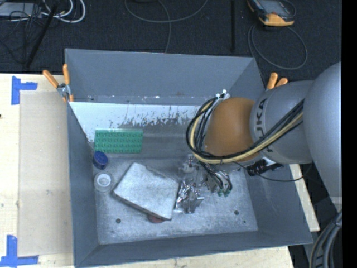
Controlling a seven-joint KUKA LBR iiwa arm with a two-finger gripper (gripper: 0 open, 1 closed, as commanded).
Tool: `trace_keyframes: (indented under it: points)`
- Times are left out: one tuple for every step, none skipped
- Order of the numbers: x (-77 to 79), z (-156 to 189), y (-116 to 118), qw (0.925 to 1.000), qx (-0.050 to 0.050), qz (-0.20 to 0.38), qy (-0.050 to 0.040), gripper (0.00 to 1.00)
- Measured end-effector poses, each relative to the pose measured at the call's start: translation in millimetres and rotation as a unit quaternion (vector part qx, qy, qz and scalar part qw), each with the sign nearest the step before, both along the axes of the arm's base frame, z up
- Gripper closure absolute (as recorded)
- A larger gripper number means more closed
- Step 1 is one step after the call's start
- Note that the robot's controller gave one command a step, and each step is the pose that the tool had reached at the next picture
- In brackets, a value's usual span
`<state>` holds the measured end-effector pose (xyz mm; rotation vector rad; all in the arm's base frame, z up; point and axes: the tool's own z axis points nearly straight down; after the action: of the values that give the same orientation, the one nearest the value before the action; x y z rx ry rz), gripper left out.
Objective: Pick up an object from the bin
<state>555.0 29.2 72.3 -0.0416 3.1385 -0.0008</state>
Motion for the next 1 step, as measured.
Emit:
trace_keyframes:
  points:
    - [-0.4,1.5,-0.4,1.0,0.0,-0.001,0.0015,1.0]
